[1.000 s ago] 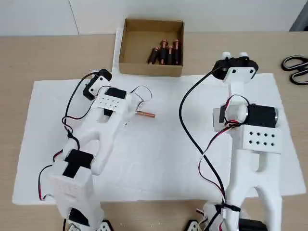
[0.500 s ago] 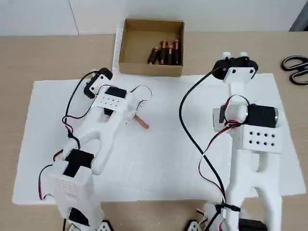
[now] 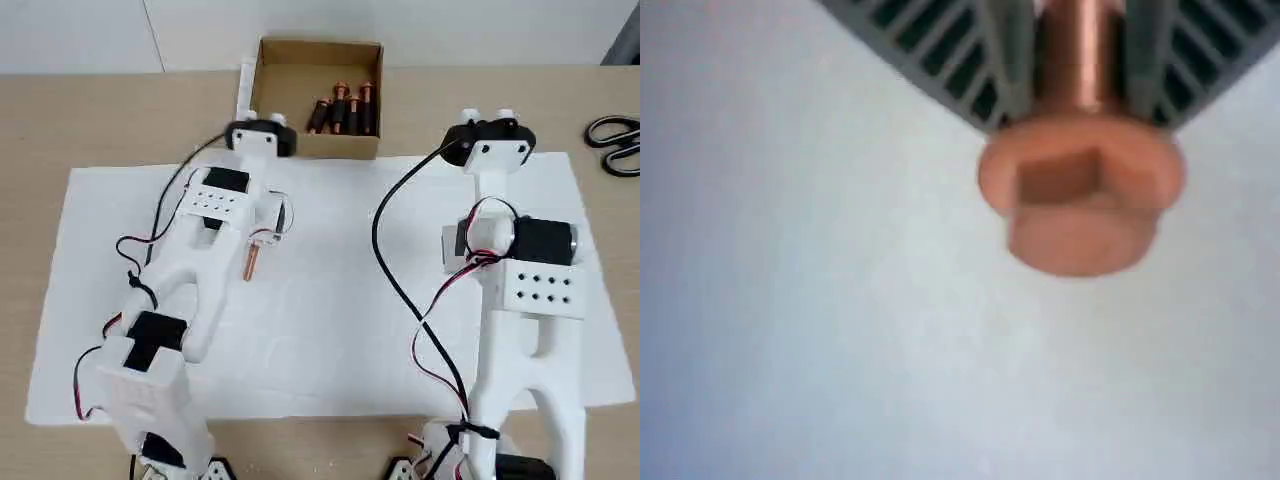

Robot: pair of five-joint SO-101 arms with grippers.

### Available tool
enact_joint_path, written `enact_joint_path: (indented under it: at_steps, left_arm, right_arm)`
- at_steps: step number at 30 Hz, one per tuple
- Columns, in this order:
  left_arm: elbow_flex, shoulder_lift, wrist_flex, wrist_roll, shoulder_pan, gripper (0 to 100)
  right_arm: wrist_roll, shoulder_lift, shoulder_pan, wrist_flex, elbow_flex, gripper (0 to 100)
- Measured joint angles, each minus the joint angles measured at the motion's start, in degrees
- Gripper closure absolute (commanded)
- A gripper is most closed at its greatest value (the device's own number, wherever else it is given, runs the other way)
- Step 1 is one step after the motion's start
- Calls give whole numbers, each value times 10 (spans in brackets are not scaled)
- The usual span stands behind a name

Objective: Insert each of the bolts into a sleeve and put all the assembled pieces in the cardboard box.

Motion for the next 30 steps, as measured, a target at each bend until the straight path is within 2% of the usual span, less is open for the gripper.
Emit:
enact_joint_path:
  at_steps: [4, 30]
  left_arm:
    - [0, 0, 10, -29, 0, 906]
    - [-14, 51, 9, -39, 0, 939]
  right_arm:
    - [0, 0, 0, 0, 0, 995]
    - [0, 0, 0, 0, 0, 995]
